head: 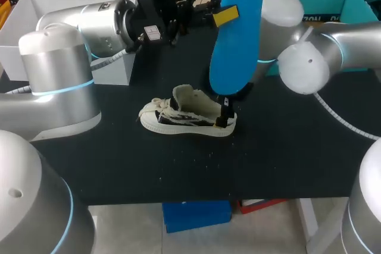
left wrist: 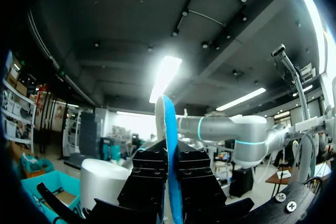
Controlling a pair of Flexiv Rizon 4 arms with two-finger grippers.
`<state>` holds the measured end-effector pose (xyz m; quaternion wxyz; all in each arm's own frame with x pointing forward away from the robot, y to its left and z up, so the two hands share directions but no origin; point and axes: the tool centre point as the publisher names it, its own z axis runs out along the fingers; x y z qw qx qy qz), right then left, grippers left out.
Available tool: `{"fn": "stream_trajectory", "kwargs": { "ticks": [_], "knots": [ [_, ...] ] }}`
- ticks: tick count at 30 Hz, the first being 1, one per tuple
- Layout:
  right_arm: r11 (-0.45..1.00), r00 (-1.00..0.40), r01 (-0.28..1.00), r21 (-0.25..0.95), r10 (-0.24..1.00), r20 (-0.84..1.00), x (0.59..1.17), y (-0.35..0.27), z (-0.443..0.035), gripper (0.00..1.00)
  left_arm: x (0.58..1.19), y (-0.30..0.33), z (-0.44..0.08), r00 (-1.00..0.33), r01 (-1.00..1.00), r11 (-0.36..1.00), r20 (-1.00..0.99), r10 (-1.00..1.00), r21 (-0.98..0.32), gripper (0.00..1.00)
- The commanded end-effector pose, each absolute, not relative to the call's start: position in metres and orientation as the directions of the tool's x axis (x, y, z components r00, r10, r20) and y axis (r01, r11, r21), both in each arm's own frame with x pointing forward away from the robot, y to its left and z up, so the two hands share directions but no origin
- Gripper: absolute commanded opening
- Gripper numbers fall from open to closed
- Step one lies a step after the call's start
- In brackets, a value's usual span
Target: Take the shoe out of the shoebox, open the shoe tongue, remove and reinsert the insole, then place the shoe into the shoebox
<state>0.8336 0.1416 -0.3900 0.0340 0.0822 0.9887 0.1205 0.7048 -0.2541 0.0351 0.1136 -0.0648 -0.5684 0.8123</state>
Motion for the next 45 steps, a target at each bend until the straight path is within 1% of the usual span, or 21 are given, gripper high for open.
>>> {"fn": "stream_trajectory", "kwargs": {
  "ticks": [1, 9, 11, 27, 29, 32, 35, 38, 45],
  "knots": [
    [0.974, -0.986, 0.151, 0.171, 0.160, -0.041, 0.838, 0.150, -0.394, 1.00, 0.704, -0.254, 0.034, -0.966, -0.109, -0.328, 0.022, 0.259, -0.938, 0.00],
    [0.984, -0.992, 0.112, 0.136, 0.118, -0.039, 0.841, 0.154, -0.399, 1.00, 0.704, -0.254, 0.034, -0.966, -0.109, -0.328, 0.022, 0.259, -0.938, 0.00],
    [0.993, -0.996, 0.079, 0.087, 0.083, -0.045, 0.842, 0.155, -0.399, 1.00, 0.704, -0.254, 0.034, -0.966, -0.109, -0.328, 0.022, 0.259, -0.938, 0.00],
    [0.991, -0.995, 0.080, 0.112, 0.085, -0.045, 0.840, 0.155, -0.401, 1.00, 0.704, -0.254, 0.034, -0.966, -0.109, -0.328, 0.022, 0.259, -0.938, 0.00],
    [0.988, -0.995, 0.076, 0.137, 0.084, -0.054, 0.840, 0.153, -0.402, 1.00, 0.704, -0.254, 0.034, -0.966, -0.109, -0.328, 0.022, 0.259, -0.938, 0.00],
    [0.979, -0.996, 0.033, 0.200, 0.050, -0.080, 0.840, 0.152, -0.403, 1.00, 0.704, -0.254, 0.034, -0.966, -0.109, -0.328, 0.022, 0.259, -0.938, 0.00],
    [0.948, -0.994, 0.016, 0.318, 0.050, -0.098, 0.838, 0.156, -0.400, 1.00, 0.704, -0.254, 0.034, -0.966, -0.109, -0.328, 0.022, 0.259, -0.938, 0.00],
    [0.884, -0.991, 0.011, 0.467, 0.071, -0.111, 0.838, 0.159, -0.399, 1.00, 0.704, -0.254, 0.034, -0.966, -0.109, -0.328, 0.022, 0.259, -0.938, 0.00],
    [0.803, -0.992, -0.027, 0.595, 0.052, -0.115, 0.839, 0.163, -0.399, 1.00, 0.704, -0.254, 0.034, -0.966, -0.109, -0.328, 0.022, 0.259, -0.938, 0.00]
  ]
}}
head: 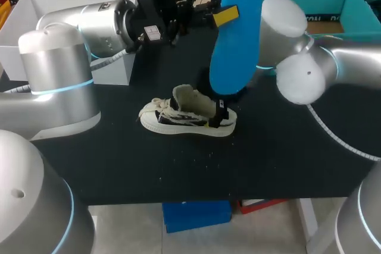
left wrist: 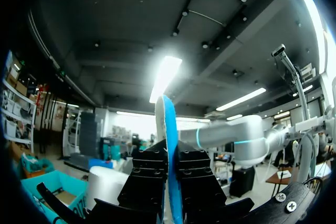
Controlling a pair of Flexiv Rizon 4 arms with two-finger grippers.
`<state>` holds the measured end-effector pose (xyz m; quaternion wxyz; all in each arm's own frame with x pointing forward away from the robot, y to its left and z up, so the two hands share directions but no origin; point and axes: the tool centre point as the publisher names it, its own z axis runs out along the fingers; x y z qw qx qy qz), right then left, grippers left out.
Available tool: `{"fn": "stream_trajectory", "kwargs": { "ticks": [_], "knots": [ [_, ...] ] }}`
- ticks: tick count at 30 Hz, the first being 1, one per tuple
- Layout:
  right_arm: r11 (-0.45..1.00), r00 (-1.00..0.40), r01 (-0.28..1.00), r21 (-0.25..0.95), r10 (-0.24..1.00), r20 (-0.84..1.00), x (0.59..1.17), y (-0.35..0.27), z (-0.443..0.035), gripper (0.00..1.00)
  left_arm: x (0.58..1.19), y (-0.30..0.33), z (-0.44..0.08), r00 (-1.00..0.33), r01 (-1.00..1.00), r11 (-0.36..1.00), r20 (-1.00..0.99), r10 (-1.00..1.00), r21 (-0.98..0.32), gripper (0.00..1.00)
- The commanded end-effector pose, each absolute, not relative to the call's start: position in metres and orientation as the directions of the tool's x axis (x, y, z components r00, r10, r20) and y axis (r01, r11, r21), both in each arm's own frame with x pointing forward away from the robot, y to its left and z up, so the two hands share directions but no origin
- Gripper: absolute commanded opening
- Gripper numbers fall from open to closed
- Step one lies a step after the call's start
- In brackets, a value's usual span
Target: Take the shoe out of the shoebox, open the shoe tongue, remove and reinsert the insole, then place the shoe into the shoebox
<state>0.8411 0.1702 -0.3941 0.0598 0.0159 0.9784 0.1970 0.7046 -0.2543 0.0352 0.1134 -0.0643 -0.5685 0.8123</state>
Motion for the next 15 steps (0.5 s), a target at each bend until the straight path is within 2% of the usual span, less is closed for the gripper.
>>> {"fn": "stream_trajectory", "kwargs": {
  "ticks": [1, 7, 15],
  "knots": [
    [0.791, -0.992, -0.028, 0.611, 0.054, -0.115, 0.839, 0.163, -0.400, 1.00, 0.704, -0.254, 0.034, -0.966, -0.109, -0.328, 0.022, 0.259, -0.938, 0.00],
    [0.723, -0.992, -0.059, 0.688, 0.037, -0.123, 0.841, 0.160, -0.400, 1.00, 0.704, -0.254, 0.034, -0.966, -0.109, -0.328, 0.022, 0.259, -0.938, 0.00],
    [0.708, -0.991, -0.045, 0.705, 0.059, -0.122, 0.838, 0.151, -0.401, 1.00, 0.704, -0.254, 0.034, -0.966, -0.109, -0.328, 0.022, 0.259, -0.938, 0.00]
  ]
}}
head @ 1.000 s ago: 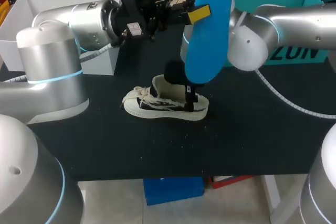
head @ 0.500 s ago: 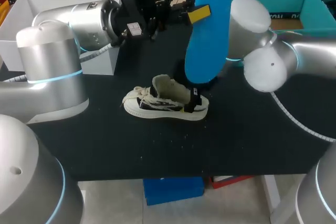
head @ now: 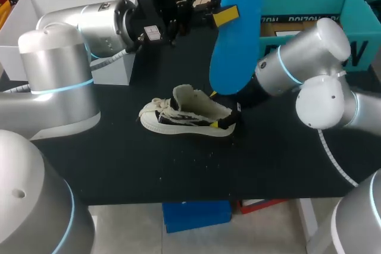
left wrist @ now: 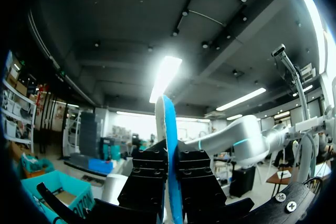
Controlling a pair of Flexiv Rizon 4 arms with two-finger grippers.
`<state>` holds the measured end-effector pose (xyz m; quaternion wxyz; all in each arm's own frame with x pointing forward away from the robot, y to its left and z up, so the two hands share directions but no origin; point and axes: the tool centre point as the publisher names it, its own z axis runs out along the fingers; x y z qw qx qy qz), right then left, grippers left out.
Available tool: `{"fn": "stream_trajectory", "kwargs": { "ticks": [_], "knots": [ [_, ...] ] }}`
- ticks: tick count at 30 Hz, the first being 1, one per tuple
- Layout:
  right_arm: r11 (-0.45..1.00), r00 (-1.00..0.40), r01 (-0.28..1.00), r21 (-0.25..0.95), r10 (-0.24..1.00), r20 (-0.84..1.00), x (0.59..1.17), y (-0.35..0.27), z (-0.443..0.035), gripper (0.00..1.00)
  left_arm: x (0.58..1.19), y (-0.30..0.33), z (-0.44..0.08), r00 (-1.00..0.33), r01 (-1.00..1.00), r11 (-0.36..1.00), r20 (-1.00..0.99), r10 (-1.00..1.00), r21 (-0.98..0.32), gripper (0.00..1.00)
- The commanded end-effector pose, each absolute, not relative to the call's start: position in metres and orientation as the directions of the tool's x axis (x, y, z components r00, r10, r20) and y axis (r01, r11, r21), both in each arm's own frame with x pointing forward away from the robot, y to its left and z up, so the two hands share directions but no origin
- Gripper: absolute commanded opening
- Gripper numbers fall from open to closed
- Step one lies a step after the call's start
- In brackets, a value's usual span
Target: Take the shoe out of the shoebox, open the shoe tongue, remove and reinsert the insole, then place the shoe into the shoebox
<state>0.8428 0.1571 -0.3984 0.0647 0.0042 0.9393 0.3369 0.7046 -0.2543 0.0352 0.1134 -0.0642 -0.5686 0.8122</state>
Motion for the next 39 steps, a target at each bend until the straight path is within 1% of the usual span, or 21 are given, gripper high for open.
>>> {"fn": "stream_trajectory", "kwargs": {
  "ticks": [1, 13, 24, 33, 39],
  "knots": [
    [0.707, -0.991, -0.043, 0.706, 0.061, -0.122, 0.837, 0.149, -0.402, 1.00, 0.704, -0.254, 0.034, -0.966, -0.109, -0.328, 0.022, 0.259, -0.938, 0.00],
    [0.638, -0.991, -0.030, 0.770, 0.084, -0.108, 0.832, 0.146, -0.411, 1.00, 0.704, -0.254, 0.034, -0.966, -0.109, -0.328, 0.022, 0.259, -0.938, 0.00],
    [0.602, -0.989, -0.013, 0.799, 0.111, -0.100, 0.830, 0.143, -0.419, 1.00, 0.704, -0.254, 0.034, -0.966, -0.109, -0.328, 0.022, 0.259, -0.938, 0.00],
    [0.590, -0.989, 0.000, 0.807, 0.122, -0.089, 0.827, 0.141, -0.424, 1.00, 0.704, -0.254, 0.034, -0.966, -0.109, -0.328, 0.022, 0.259, -0.938, 0.00],
    [0.619, -0.989, 0.025, 0.785, 0.127, -0.069, 0.828, 0.136, -0.423, 1.00, 0.704, -0.254, 0.034, -0.966, -0.109, -0.328, 0.022, 0.259, -0.938, 0.00]
  ]
}}
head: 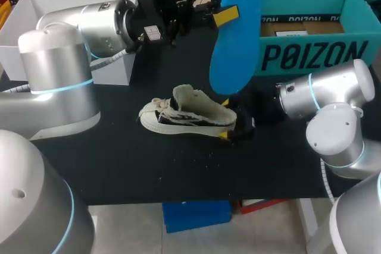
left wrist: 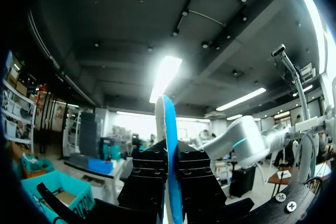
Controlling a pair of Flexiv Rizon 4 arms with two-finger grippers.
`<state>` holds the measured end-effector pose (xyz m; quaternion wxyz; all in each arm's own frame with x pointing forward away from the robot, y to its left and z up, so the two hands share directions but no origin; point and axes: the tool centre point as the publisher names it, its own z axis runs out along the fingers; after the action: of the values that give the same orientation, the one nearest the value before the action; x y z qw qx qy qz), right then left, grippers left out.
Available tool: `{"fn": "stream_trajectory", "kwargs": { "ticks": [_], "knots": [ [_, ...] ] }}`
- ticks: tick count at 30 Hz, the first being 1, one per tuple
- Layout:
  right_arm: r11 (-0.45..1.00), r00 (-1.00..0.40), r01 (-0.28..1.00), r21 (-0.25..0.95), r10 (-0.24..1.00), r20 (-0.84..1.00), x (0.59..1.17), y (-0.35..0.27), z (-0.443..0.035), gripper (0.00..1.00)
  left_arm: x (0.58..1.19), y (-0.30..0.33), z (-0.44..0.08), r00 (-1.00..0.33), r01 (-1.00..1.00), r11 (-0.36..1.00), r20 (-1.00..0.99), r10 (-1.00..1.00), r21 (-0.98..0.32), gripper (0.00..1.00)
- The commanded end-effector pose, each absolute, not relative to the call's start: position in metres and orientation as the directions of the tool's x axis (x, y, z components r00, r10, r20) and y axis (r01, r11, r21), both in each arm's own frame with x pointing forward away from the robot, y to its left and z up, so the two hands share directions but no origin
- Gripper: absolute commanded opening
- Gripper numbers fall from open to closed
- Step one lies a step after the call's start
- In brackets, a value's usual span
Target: Take the shoe out of the shoebox, open the shoe tongue, remove and reinsert the insole, then place the shoe into the shoebox
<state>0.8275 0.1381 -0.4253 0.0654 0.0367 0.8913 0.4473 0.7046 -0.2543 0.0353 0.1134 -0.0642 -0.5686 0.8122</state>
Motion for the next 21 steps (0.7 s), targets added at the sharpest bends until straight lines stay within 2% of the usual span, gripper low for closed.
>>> {"fn": "stream_trajectory", "kwargs": {
  "ticks": [1, 8, 13, 20, 21],
  "knots": [
    [0.624, -0.990, 0.030, 0.781, 0.128, -0.065, 0.828, 0.136, -0.423, 1.00, 0.704, -0.254, 0.034, -0.966, -0.109, -0.328, 0.022, 0.259, -0.938, 0.00],
    [0.753, -0.992, 0.088, 0.652, 0.123, -0.007, 0.830, 0.120, -0.417, 1.00, 0.704, -0.254, 0.034, -0.966, -0.109, -0.328, 0.022, 0.259, -0.938, 0.00],
    [0.810, -0.992, 0.096, 0.578, 0.122, -0.006, 0.835, 0.116, -0.407, 1.00, 0.704, -0.254, 0.034, -0.966, -0.109, -0.328, 0.022, 0.259, -0.938, 0.00],
    [0.910, -0.996, 0.075, 0.407, 0.090, -0.018, 0.845, 0.116, -0.396, 1.00, 0.704, -0.254, 0.034, -0.966, -0.109, -0.328, 0.022, 0.259, -0.938, 0.00],
    [0.922, -0.996, 0.068, 0.381, 0.082, -0.020, 0.847, 0.118, -0.396, 0.96, 0.704, -0.254, 0.034, -0.966, -0.109, -0.328, 0.022, 0.259, -0.938, 0.00]
  ]
}}
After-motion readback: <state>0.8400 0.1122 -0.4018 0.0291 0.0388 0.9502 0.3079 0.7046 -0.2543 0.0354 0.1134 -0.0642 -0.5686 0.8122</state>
